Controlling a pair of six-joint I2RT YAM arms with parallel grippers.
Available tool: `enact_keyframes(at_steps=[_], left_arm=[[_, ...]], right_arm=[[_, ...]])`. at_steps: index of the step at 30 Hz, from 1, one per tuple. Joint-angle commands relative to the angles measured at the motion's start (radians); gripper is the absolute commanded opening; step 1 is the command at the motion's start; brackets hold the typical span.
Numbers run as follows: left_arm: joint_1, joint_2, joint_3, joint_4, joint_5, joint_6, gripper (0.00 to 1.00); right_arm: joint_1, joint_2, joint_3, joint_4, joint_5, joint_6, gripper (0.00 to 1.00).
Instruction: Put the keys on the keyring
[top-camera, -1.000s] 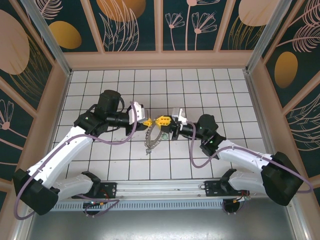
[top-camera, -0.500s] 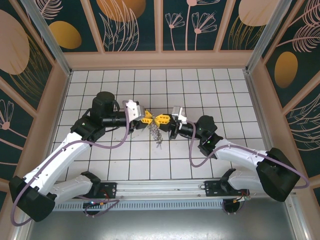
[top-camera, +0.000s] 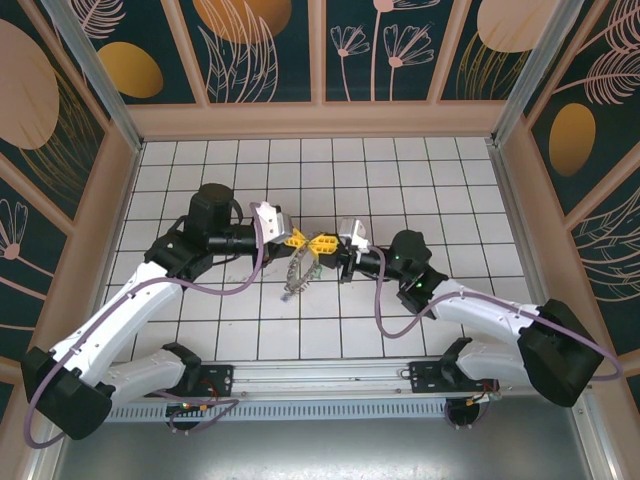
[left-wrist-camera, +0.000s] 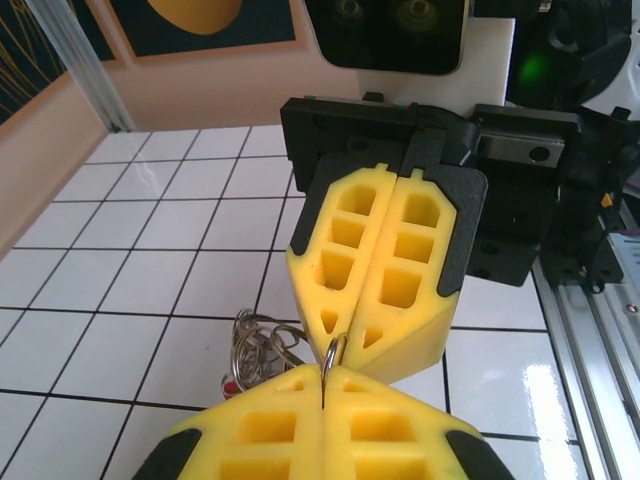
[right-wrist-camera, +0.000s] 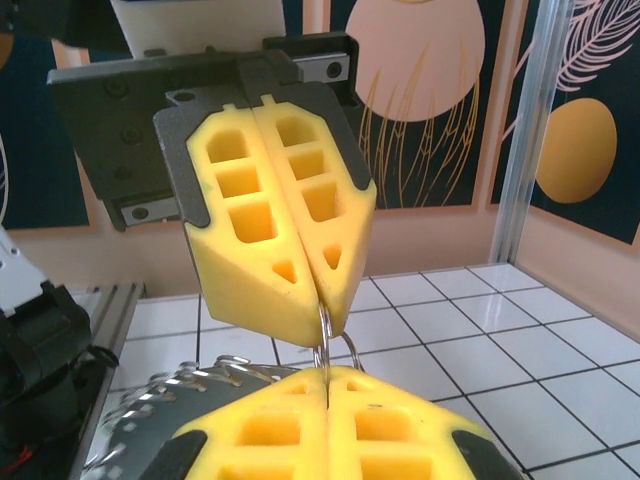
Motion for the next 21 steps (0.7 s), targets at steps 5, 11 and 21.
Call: enact_keyframes(at_steps=[5, 11, 21], left_arm=[[-0.004, -0.006, 0.043, -0.049, 0.034, 0.061, 0.0], [-0.004, 0.013, 0.044, -0.043, 0.053, 0.058, 0.0], [-0.004, 0.001, 0.044, -0.067, 0.041, 0.083, 0.0]], right_arm=[[-0.013, -0.061, 0.087, -0.167, -0.042, -0.105, 0.14], [-0.015, -0.011, 0.134, -0.211, -0.085, -0.098, 0.15], [-0.015, 0.046, 0.176, -0.305, -0.098, -0.121, 0.24]])
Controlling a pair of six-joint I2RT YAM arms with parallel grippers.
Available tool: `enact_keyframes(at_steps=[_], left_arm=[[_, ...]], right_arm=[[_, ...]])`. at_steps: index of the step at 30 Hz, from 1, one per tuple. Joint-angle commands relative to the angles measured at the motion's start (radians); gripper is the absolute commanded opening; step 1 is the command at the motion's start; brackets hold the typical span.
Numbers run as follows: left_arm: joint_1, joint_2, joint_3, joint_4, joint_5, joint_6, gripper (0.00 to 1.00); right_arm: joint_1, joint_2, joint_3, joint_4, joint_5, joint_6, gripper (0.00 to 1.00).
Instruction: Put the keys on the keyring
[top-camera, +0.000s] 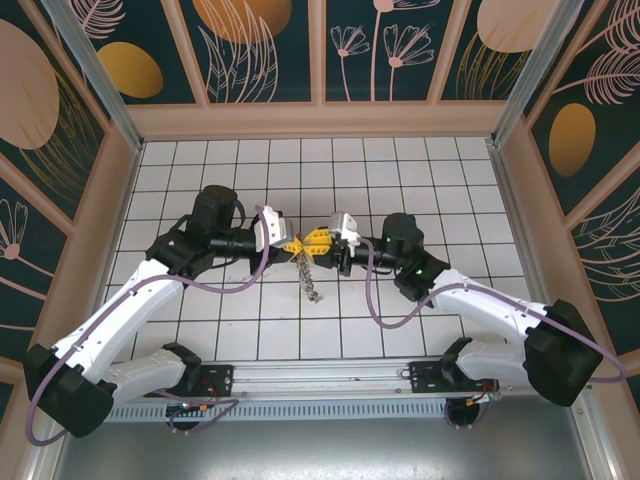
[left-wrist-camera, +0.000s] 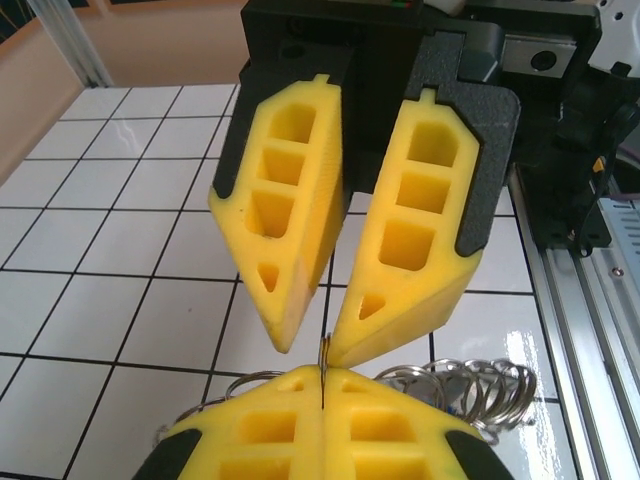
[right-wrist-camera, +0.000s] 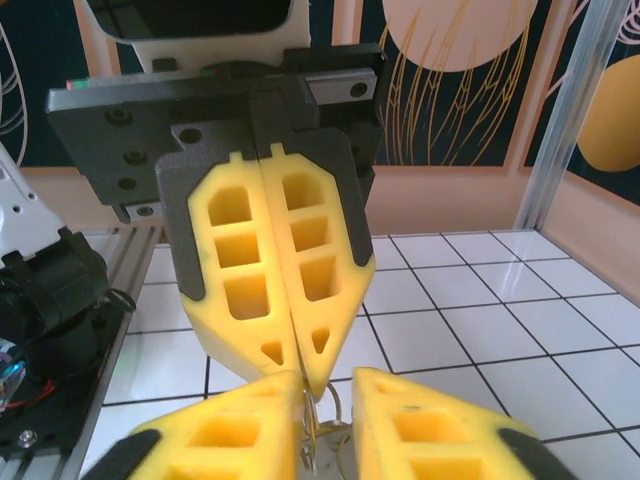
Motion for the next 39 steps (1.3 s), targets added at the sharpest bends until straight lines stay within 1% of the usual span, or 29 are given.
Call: enact_keyframes(at_steps=[1, 4, 10, 19, 26, 31, 34, 35, 36, 37, 39], left_arm=[[-0.008, -0.015, 0.034, 0.033, 0.061, 0.039, 0.0], [-0.009, -0.017, 0.033, 0.031, 0.059, 0.042, 0.0], [-0.009, -0.018, 0.032, 0.025, 0.04, 0.058, 0.0], [-0.009, -0.026, 0.033, 0.033, 0.016, 0.062, 0.0], [-0.009, -0.021, 0.027, 0.029, 0.047, 0.07, 0.0], [-0.009, -0.002, 0.039, -0.021, 0.061, 0.109, 0.0], [-0.009, 0.011, 0.048, -0.055, 0.054, 0.131, 0.0], [-0.009, 0.012, 0.05, -0.061, 0.051, 0.134, 0.0], [-0.009, 0.014, 0.051, -0.064, 0.049, 0.135, 0.0], [-0.009, 0.014, 0.051, -0.067, 0.049, 0.135, 0.0], [-0.009, 0.014, 0.053, -0.063, 0.041, 0.122, 0.0]], right_arm=[[-0.003, 0.027, 0.033, -0.051, -0.032, -0.019, 0.24], [-0.003, 0.038, 0.033, -0.063, -0.053, -0.021, 0.27], [-0.01, 0.058, 0.041, -0.109, -0.11, -0.031, 0.25], [-0.026, 0.052, 0.033, -0.148, -0.131, -0.028, 0.25], [-0.03, 0.057, 0.048, -0.147, -0.154, -0.017, 0.24], [-0.03, 0.08, 0.086, -0.17, -0.164, -0.031, 0.21], [-0.03, 0.094, 0.11, -0.197, -0.175, -0.044, 0.15], [-0.03, 0.099, 0.118, -0.208, -0.181, -0.05, 0.07], [-0.03, 0.102, 0.124, -0.217, -0.186, -0.054, 0.02], [-0.03, 0.106, 0.131, -0.227, -0.191, -0.056, 0.0], [-0.03, 0.106, 0.132, -0.218, -0.198, -0.056, 0.0]])
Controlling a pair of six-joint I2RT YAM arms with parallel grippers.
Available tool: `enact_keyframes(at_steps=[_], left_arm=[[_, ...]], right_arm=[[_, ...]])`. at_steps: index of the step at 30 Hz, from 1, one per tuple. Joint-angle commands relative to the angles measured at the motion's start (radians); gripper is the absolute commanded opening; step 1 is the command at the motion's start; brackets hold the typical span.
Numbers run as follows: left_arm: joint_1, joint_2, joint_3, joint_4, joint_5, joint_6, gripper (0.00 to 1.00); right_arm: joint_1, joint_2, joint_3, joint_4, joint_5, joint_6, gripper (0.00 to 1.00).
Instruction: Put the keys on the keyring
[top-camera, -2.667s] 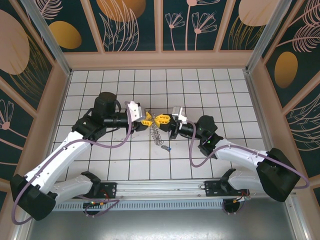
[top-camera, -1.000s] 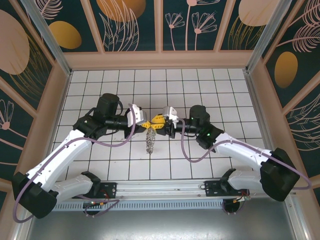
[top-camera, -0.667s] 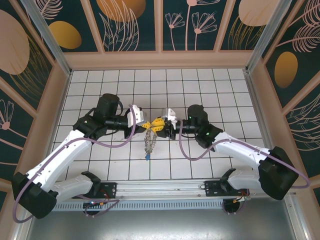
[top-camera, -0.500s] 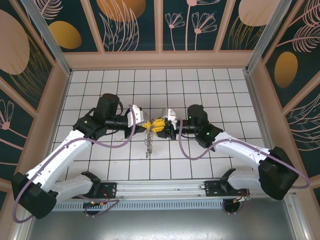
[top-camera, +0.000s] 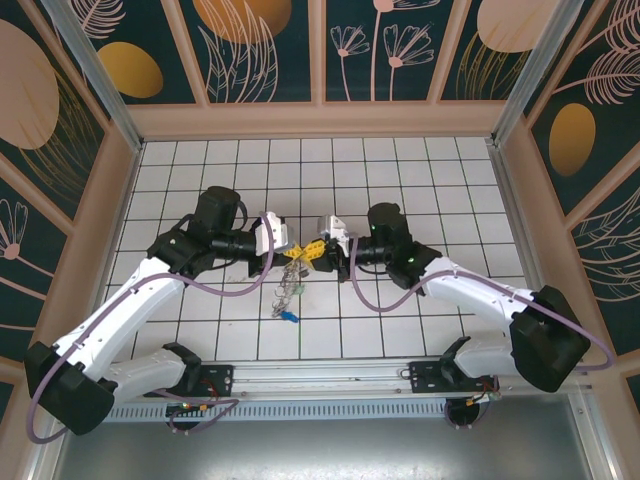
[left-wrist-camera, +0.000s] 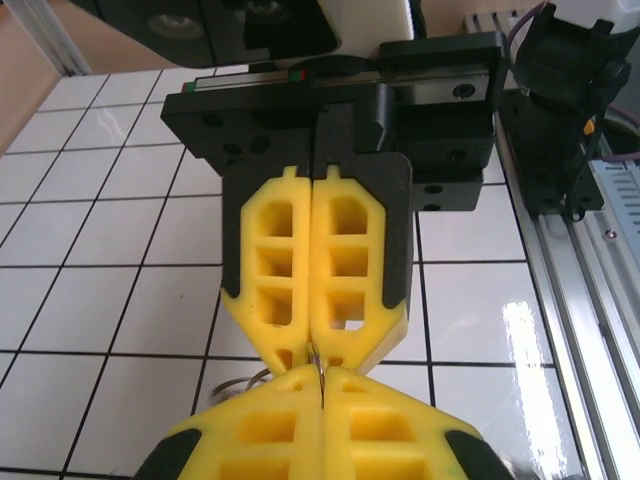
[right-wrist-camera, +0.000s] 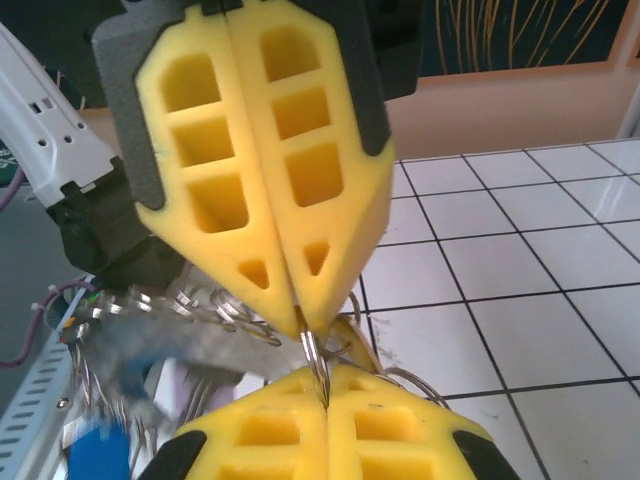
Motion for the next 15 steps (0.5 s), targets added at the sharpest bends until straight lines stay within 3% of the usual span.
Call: enact_keyframes(at_steps=[1, 5, 6, 7, 9, 15], left_arm=[[-0.005, 0.001, 0.04, 0.014, 0.041, 0.014, 0.0], [-0.005, -0.019, 0.027, 0.04, 0.038, -0.016, 0.0], [-0.004, -0.028, 0.019, 0.055, 0.038, -0.03, 0.05], [-0.004, -0.04, 0.005, 0.08, 0.034, -0.052, 0.21], [-0.005, -0.063, -0.021, 0.118, 0.039, -0.081, 0.31], [-0.005, -0.053, -0.029, 0.103, 0.04, -0.088, 0.31]], right_arm=[[0.0, 0.002, 0.039, 0.021, -0.042, -0.015, 0.0], [0.0, -0.033, -0.014, 0.137, -0.036, 0.02, 0.0], [0.0, -0.041, -0.025, 0.161, -0.026, 0.03, 0.0], [-0.001, -0.05, -0.038, 0.186, -0.018, 0.04, 0.0], [0.0, -0.064, -0.056, 0.22, 0.001, 0.053, 0.0], [0.0, -0.092, -0.094, 0.287, 0.03, 0.082, 0.0]])
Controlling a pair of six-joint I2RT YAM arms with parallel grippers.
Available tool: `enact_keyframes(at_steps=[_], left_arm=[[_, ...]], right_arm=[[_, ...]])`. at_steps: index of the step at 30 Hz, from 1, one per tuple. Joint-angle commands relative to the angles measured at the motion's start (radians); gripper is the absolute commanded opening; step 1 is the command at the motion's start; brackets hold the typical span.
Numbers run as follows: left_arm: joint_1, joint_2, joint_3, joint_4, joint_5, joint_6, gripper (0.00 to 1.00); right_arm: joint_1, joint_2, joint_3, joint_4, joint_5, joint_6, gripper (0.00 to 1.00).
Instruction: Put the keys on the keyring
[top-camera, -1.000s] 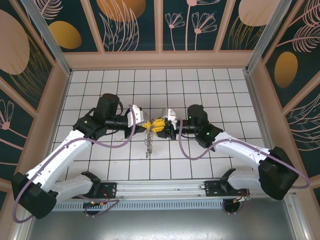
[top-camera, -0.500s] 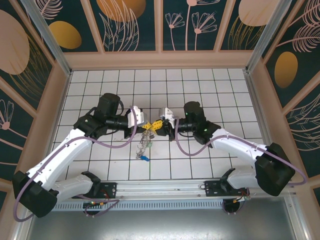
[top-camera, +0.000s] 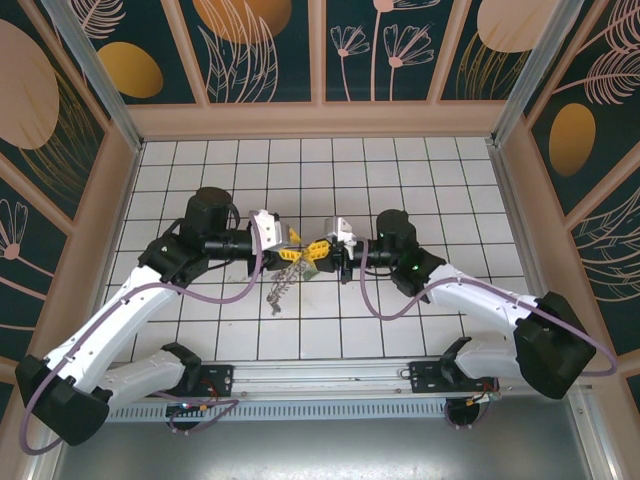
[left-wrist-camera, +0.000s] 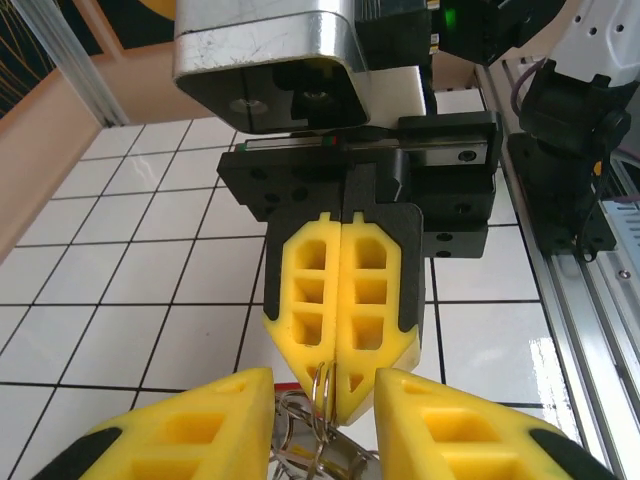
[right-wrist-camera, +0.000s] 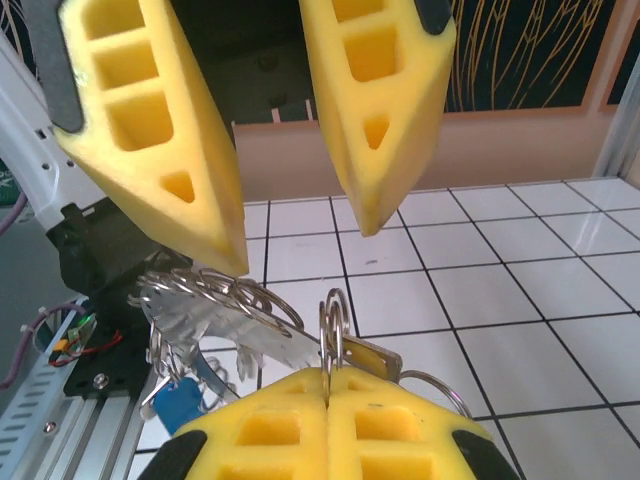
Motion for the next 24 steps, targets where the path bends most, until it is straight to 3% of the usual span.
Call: enact_keyframes(at_steps=[1, 12, 16, 20, 24], left_arm=[[-0.003, 0.016, -0.01, 0.014, 0.029, -0.022, 0.3], [-0.002, 0.085, 0.025, -0.033, 0.068, 0.004, 0.18], [-0.002, 0.082, 0.023, -0.05, 0.065, 0.024, 0.0], [-0.003, 0.071, 0.034, -0.078, 0.036, 0.053, 0.0], [-0.003, 0.071, 0.06, -0.133, 0.001, 0.108, 0.0]], right_arm=[[0.003, -0.04, -0.011, 0.126, 0.005, 0.035, 0.0], [0.01, -0.048, -0.02, 0.168, 0.055, 0.063, 0.0], [0.011, -0.05, -0.026, 0.182, 0.06, 0.069, 0.0], [0.011, -0.052, -0.005, 0.065, 0.047, -0.019, 0.0], [0.01, -0.071, 0.028, -0.114, 0.042, -0.156, 0.18]])
